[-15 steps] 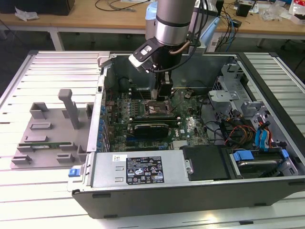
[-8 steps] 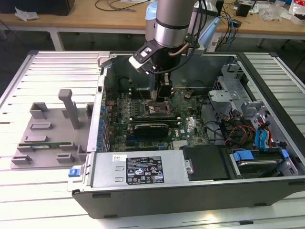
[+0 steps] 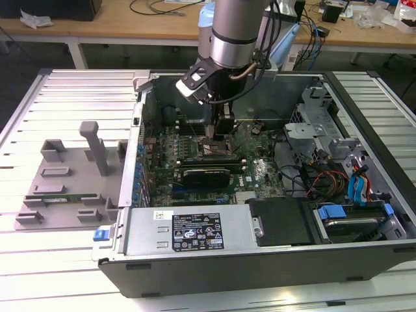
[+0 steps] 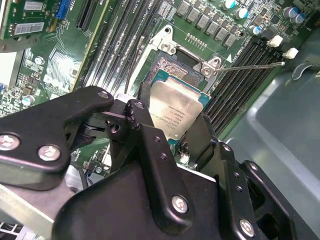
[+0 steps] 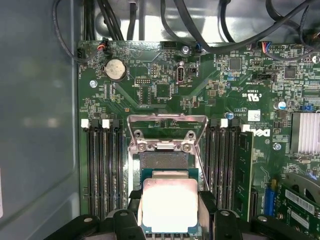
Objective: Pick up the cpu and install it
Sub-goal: 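Place the cpu into insertion slot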
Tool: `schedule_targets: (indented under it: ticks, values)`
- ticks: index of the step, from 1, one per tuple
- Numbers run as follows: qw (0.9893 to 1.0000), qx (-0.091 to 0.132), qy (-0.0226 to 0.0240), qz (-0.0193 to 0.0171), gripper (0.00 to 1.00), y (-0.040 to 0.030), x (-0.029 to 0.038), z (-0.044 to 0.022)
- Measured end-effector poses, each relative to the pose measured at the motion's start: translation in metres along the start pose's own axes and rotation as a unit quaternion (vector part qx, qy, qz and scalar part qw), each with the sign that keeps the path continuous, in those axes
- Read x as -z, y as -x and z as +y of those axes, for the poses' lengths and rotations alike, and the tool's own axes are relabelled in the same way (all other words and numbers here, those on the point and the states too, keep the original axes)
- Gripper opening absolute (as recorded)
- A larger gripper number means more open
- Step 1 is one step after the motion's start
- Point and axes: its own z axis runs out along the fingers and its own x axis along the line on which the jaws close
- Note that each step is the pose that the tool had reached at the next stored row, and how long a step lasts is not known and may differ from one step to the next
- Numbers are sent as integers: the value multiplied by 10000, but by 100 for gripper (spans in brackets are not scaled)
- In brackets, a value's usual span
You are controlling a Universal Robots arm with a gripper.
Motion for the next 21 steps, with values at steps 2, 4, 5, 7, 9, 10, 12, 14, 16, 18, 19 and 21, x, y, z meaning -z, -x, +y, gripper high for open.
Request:
schedule_targets:
  ticks: [2, 4, 5, 7, 9, 10, 12, 14, 16, 18, 19, 21]
  values:
    - [10000, 0, 0, 0, 53, 0, -12, 1]
    - [10000, 0, 0, 0, 53, 0, -26, 1]
    - [10000, 0, 0, 0, 53, 0, -31, 2]
    - [10000, 0, 0, 0, 53, 0, -49, 3]
    - [10000, 0, 0, 0, 53, 0, -64, 3]
    - [10000, 0, 0, 0, 53, 0, -74, 4]
    - [10000, 0, 0, 0, 53, 0, -90, 5]
    - [10000, 0, 0, 0, 53, 0, -101, 6]
    - [10000, 0, 0, 0, 53, 0, -111, 6]
    - [10000, 0, 0, 0, 53, 0, -126, 7]
    - [10000, 0, 0, 0, 53, 0, -130, 7]
    - [10000, 0, 0, 0, 53, 0, -150, 8]
